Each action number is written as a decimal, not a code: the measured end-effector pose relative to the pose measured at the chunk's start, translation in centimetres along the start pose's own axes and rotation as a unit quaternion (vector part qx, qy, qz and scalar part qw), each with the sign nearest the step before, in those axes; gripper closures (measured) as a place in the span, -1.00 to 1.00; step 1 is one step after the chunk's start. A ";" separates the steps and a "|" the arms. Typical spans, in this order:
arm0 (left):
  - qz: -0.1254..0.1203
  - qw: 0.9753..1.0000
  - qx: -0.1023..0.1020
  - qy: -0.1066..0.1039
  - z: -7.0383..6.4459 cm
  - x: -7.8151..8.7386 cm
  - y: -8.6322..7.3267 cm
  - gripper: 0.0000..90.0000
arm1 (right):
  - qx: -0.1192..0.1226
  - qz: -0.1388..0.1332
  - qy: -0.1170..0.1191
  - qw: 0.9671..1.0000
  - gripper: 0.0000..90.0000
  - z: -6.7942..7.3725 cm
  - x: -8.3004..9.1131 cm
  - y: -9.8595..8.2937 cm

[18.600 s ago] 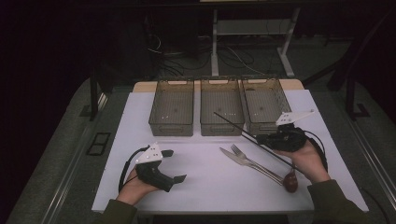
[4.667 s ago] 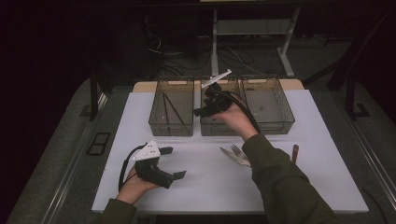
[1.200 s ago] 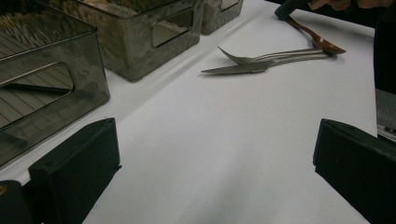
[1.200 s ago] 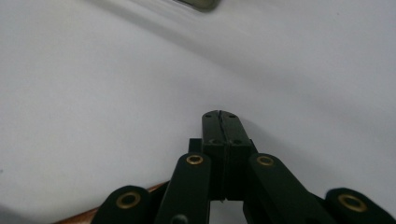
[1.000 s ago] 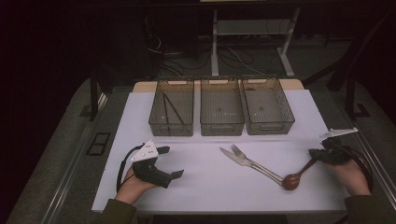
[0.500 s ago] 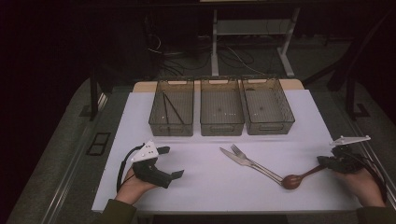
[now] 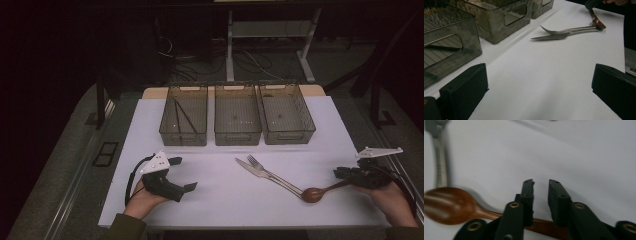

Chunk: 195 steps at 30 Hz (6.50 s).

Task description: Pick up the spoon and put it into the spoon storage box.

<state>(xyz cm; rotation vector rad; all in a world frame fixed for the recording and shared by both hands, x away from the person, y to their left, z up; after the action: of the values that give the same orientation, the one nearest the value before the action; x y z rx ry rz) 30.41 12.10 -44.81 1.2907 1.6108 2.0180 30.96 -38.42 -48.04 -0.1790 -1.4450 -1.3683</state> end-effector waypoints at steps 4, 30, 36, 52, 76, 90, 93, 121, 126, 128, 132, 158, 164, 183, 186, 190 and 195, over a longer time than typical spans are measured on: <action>0.001 1.000 -0.002 -0.001 -0.1 0.0 0.0 -1.00 | 0.028 -0.007 0.044 0.999 0.40 2.0 -0.5 0.9; 0.001 1.000 0.001 -0.003 -0.3 -0.1 0.0 -1.00 | 0.164 0.089 0.140 0.972 -0.04 7.7 -3.7 -0.9; 0.001 1.000 0.000 -0.003 -0.3 -0.1 0.0 -1.00 | 0.186 0.105 0.147 0.966 0.12 8.1 -3.5 -1.3; 0.002 1.000 -0.003 -0.004 -0.5 -0.2 0.0 -1.00 | 0.200 0.125 0.176 0.956 0.58 8.0 -2.6 -2.1; 0.003 1.000 0.000 -0.004 -0.3 -0.2 -0.1 -1.00 | 0.179 0.062 0.193 0.963 0.79 8.3 -2.0 0.5; 0.005 1.000 0.001 -0.004 -0.2 -0.2 -0.2 -1.00 | 0.145 -0.025 0.173 0.974 0.79 8.5 -2.5 4.7; 0.004 1.000 0.002 -0.005 -0.2 -0.2 -0.2 -1.00 | 0.142 -0.034 0.172 0.974 0.79 8.6 -2.9 5.5; 0.002 1.000 0.010 -0.008 -0.3 -0.2 -0.4 -1.00 | 0.093 -0.101 0.145 0.980 0.79 10.3 -5.8 12.6; 0.001 1.000 0.011 -0.009 -0.4 -0.2 -0.4 -1.00 | 0.091 -0.112 0.141 0.979 0.79 10.9 -6.6 14.2; 0.001 1.000 0.011 -0.009 -0.4 -0.2 -0.4 -1.00 | 0.091 -0.116 0.141 0.979 0.79 11.2 -6.9 15.0; -0.001 1.000 0.012 -0.009 -0.4 -0.2 -0.3 -1.00 | 0.091 -0.120 0.137 0.979 0.79 11.6 -7.5 16.5; -0.004 1.000 0.013 -0.013 -0.5 -0.1 -0.2 -1.00 | 0.063 -0.156 0.107 0.980 0.79 12.9 -11.4 27.2; -0.004 1.000 0.013 -0.014 -0.4 0.0 -0.2 -1.00 | 0.053 -0.166 0.099 0.980 0.79 12.9 -12.6 29.1; -0.008 1.000 0.013 -0.017 -0.4 0.0 -0.1 -1.00 | 0.063 -0.146 0.086 0.984 0.79 12.5 -17.3 30.7; -0.008 1.000 0.013 -0.016 -0.4 0.0 -0.1 -1.00 | 0.061 -0.136 0.088 0.985 0.79 12.4 -18.0 30.2; -0.009 1.000 0.012 -0.016 -0.4 0.0 0.0 -1.00 | 0.064 -0.127 0.082 0.986 0.79 12.3 -18.8 29.7; -0.010 1.000 0.009 -0.016 -0.4 0.0 0.0 -1.00 | 0.063 -0.117 0.082 0.988 0.78 12.1 -19.4 29.0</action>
<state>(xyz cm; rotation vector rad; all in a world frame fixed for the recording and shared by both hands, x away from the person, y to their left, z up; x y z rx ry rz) 30.15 11.84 -44.84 1.3016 1.6243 1.9655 52.60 -9.15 -41.54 0.1863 -1.4397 -1.4374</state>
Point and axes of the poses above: each handheld gripper's, and its own axes: x roughly backward along the jaws, y roughly out of its top, z roughly to its left, the point moved 7 cm from there along -x, roughly forward along the jaws, and after that the axes turned 11 degrees about y, right-handed, at the moved point
